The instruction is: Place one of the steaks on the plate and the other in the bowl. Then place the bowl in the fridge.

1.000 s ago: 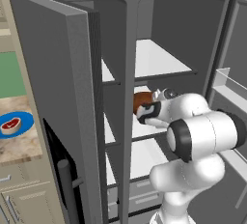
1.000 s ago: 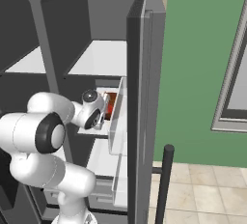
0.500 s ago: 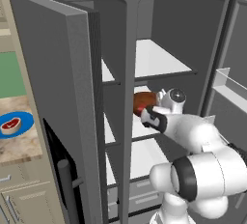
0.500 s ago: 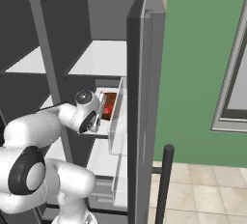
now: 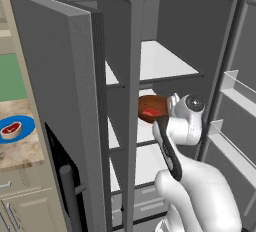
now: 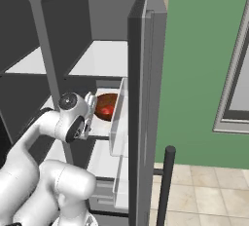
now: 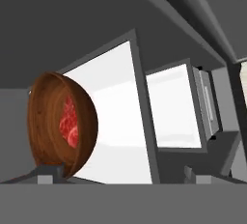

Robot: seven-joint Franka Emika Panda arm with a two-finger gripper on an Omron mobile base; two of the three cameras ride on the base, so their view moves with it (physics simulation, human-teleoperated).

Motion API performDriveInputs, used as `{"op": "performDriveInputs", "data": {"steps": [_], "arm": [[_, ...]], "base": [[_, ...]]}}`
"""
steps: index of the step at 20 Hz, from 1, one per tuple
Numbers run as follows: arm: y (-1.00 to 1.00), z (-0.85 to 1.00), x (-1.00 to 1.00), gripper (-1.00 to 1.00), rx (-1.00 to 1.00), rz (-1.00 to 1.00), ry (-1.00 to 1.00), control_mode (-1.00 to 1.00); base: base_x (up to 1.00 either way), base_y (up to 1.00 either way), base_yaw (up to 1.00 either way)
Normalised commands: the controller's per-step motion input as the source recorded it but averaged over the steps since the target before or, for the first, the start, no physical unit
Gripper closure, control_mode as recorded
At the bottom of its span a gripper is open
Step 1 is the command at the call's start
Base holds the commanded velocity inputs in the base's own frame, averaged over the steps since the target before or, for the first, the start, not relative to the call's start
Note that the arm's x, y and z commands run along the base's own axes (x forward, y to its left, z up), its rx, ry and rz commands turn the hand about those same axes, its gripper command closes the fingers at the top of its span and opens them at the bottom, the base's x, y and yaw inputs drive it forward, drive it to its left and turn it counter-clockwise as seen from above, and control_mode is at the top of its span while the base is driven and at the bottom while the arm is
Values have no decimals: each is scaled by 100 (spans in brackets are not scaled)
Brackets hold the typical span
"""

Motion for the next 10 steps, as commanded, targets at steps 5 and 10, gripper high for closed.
{"op": "performDriveInputs", "data": {"steps": [5, 10], "arm": [[3, 68, -83, -100, 0, 0, 9, -100], [4, 69, -82, -100, 0, 0, 14, -100]], "base": [[0, 0, 0], [0, 0, 0]]}}
